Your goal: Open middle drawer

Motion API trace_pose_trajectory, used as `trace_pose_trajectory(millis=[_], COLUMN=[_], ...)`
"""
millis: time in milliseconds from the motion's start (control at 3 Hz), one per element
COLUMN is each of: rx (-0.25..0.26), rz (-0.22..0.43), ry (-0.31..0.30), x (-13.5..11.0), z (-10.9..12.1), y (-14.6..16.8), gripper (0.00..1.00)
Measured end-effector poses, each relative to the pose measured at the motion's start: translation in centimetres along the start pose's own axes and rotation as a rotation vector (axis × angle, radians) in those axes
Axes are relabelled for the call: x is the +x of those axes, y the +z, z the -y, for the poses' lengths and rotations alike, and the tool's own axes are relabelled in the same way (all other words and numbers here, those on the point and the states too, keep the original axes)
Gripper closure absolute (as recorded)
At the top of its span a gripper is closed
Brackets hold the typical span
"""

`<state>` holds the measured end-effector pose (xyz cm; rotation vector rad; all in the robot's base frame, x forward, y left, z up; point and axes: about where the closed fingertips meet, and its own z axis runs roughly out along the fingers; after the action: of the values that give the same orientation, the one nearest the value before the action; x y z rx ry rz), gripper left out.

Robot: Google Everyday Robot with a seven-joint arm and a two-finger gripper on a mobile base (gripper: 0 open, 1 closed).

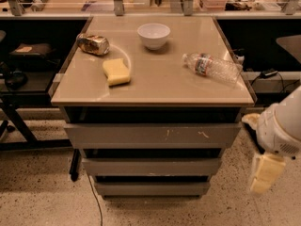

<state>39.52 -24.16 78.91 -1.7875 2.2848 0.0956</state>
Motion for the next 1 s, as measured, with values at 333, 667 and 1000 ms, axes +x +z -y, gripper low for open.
trace_pose_trajectory(millis=[333, 667, 1000], rx=[-0.008, -0.045, -0.121], rz=[-0.004, 0.015, 0.071], ry=[0.001, 0.004, 0.003], x=[0.1, 0.9, 3.1], z=[-0.5, -1.0, -2.6], y=[0.4, 3.0, 10.5], gripper=[0.00, 0.00, 0.00])
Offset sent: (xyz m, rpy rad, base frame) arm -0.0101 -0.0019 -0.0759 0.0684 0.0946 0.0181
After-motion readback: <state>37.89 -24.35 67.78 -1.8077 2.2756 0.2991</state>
